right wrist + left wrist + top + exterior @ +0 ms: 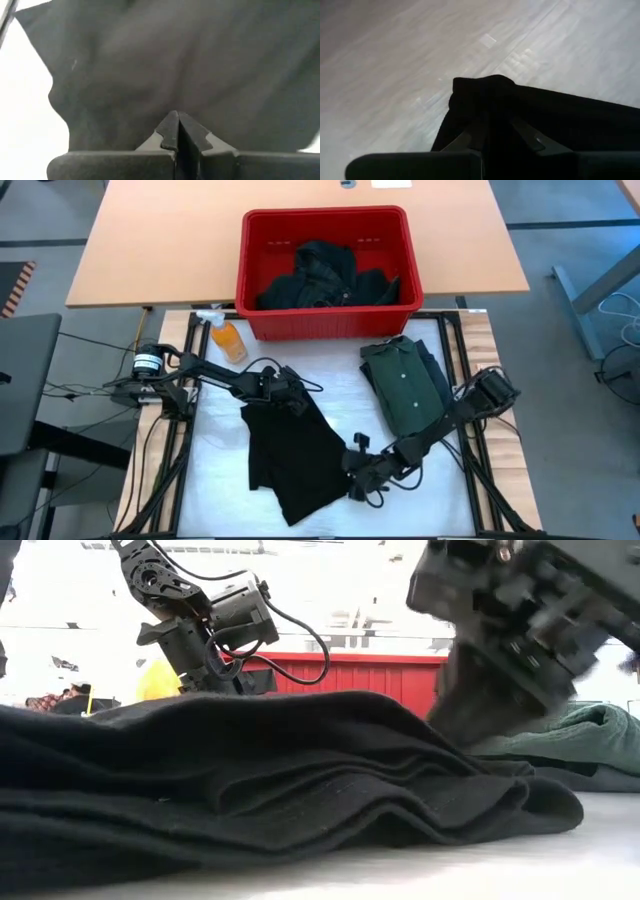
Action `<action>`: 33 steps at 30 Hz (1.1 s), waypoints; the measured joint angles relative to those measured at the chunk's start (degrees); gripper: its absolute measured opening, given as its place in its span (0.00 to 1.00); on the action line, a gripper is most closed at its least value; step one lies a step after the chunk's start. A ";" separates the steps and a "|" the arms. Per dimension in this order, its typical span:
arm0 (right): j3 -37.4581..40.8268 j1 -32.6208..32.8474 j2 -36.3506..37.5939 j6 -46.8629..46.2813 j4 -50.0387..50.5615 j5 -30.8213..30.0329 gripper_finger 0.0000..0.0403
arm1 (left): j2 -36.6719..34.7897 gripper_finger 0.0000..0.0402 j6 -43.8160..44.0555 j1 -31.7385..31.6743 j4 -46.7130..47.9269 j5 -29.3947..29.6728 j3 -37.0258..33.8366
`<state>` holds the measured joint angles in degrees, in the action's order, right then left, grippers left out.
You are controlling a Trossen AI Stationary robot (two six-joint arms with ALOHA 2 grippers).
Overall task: Fold laundry
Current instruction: Fold the black shirt
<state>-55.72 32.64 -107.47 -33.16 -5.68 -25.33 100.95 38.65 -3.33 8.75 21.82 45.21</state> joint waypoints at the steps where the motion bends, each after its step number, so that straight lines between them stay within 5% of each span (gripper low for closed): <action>1: 0.00 -0.01 -1.13 -0.35 -1.59 1.76 0.07 | 0.00 0.09 -0.03 0.00 -0.17 -0.03 -0.02; 5: -1.11 0.33 -3.40 -2.16 -3.78 9.36 0.07 | 0.04 0.09 -0.16 0.03 -0.88 -0.40 -0.07; 15: -5.74 8.00 1.34 -0.53 7.32 12.75 0.07 | 0.04 0.09 -0.67 0.05 -0.84 -0.42 -0.06; 17: -6.67 8.93 2.37 0.82 10.81 9.79 0.07 | 0.04 0.09 -0.93 0.04 -0.96 -0.50 -0.07; 23: -6.80 6.67 4.70 1.72 12.24 -13.48 0.07 | 0.04 0.09 -0.41 0.04 -1.02 -0.85 -0.07; 33: -6.78 0.42 -3.57 6.02 -2.77 3.92 0.06 | 0.04 0.09 0.04 0.04 -1.70 -2.07 -0.09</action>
<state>-62.50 33.06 -111.04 -27.14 -8.45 -21.42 100.99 38.70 -3.29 7.05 19.75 45.12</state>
